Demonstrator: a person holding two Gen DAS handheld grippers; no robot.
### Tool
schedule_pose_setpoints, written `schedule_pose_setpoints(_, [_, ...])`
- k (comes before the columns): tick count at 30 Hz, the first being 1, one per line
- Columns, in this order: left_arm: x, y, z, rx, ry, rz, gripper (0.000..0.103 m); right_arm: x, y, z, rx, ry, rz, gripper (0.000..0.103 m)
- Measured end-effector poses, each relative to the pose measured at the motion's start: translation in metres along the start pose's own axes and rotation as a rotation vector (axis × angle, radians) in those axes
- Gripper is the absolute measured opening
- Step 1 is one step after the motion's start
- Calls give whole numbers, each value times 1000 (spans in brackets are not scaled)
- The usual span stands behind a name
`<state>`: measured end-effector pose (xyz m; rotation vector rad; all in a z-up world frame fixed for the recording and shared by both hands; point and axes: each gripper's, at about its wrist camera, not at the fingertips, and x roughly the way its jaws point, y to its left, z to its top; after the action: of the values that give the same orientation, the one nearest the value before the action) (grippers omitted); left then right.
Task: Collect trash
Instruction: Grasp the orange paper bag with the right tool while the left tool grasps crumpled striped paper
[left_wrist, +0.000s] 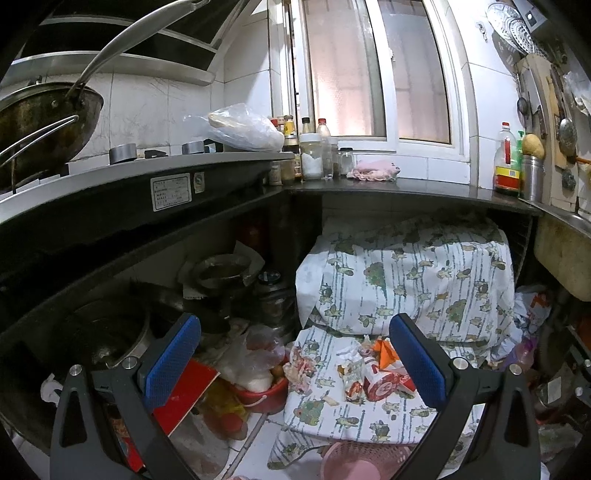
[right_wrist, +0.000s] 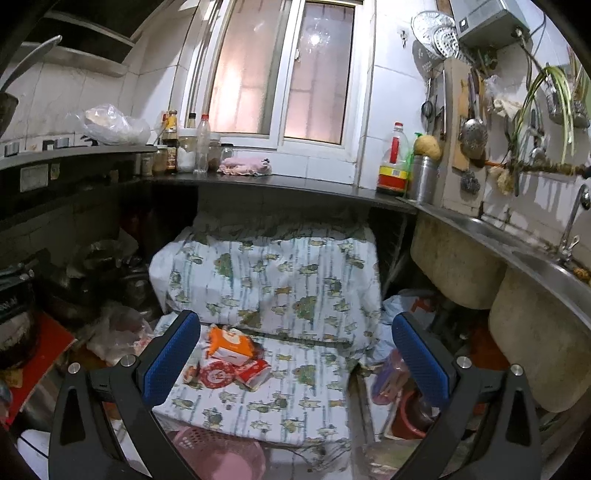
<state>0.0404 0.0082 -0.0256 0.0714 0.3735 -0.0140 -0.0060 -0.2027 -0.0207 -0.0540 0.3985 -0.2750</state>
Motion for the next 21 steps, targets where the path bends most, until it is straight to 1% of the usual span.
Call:
schedule_pose_setpoints(2, [7, -3, -1, 36, 14, 32, 103, 8, -3, 2, 32, 22, 16, 103])
schedule_pose_setpoints(3, [10, -4, -2, 53, 22, 37, 103, 12, -4, 2, 43, 38, 18, 103])
schedule_pose_setpoints(5, [14, -7, 0, 74, 36, 9, 103, 22, -3, 3, 16, 63, 39, 103])
schedule_pose_setpoints(8, [23, -9, 7, 87, 45, -26, 103, 35, -2, 6, -26, 53, 21, 103])
schedule_pose_setpoints(9, [29, -10, 10, 86, 49, -35, 103, 42, -2, 8, -24, 55, 36, 103])
schedule_pose_setpoints(12, [49, -10, 17, 73, 78, -56, 103, 65, -5, 14, 10, 94, 122, 103])
schedule_pose_setpoints(14, [67, -11, 20, 68, 97, -83, 103, 82, -4, 17, 30, 106, 158, 103])
schedule_pose_setpoints(15, [79, -11, 19, 62, 113, -89, 103, 90, -5, 18, 44, 105, 159, 103])
schedule_pose_setpoints(18, [115, -6, 15, 28, 147, -72, 103, 117, -4, 17, 82, 78, 162, 103])
schedule_pose_setpoints(21, [161, 1, 4, 2, 182, -57, 103, 153, -1, 5, 112, 69, 207, 103])
